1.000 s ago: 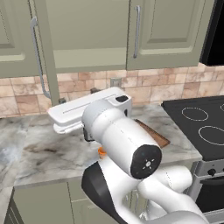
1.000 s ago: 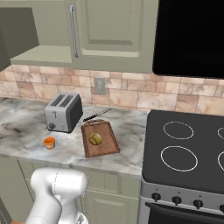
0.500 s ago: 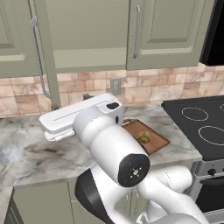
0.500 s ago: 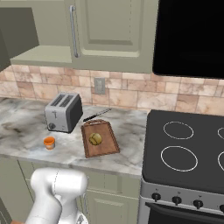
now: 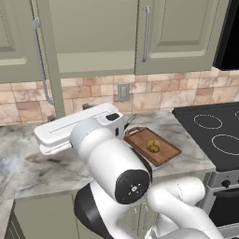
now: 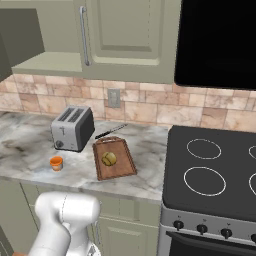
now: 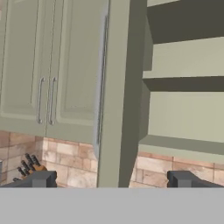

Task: Pick the bread, place it on the cutting board, pick the jam, place it on the counter, and close the cabinet.

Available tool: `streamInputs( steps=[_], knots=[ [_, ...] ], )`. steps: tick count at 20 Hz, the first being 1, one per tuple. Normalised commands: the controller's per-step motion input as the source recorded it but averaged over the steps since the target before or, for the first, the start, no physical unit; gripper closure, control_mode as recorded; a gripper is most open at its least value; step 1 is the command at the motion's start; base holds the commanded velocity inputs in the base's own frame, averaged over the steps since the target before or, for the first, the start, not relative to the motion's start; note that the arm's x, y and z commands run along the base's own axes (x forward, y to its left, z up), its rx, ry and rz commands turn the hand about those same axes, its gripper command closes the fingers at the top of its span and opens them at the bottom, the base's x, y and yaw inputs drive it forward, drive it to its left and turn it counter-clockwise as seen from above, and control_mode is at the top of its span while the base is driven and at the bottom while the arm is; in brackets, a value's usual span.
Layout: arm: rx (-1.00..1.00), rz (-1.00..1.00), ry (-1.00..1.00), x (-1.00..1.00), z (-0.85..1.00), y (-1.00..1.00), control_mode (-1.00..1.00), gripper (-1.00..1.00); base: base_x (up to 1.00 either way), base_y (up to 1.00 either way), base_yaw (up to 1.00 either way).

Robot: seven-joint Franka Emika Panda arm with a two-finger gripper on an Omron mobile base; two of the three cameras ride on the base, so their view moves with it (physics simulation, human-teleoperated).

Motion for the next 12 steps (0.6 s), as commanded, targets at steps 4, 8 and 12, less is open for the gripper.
streamInputs(
  steps=[4, 8, 12],
  knots=[
    [0.0, 0.0, 0.0, 0.06, -0.02, 0.13, -1.0, -1.0, 0.0, 0.0, 0.0],
    [0.0, 0.0, 0.0, 0.07, -0.03, 0.1, -1.0, -1.0, 0.0, 0.0, 0.0],
    [0.0, 0.0, 0.0, 0.1, -0.05, 0.11, -1.0, -1.0, 0.0, 0.0, 0.0]
  ],
)
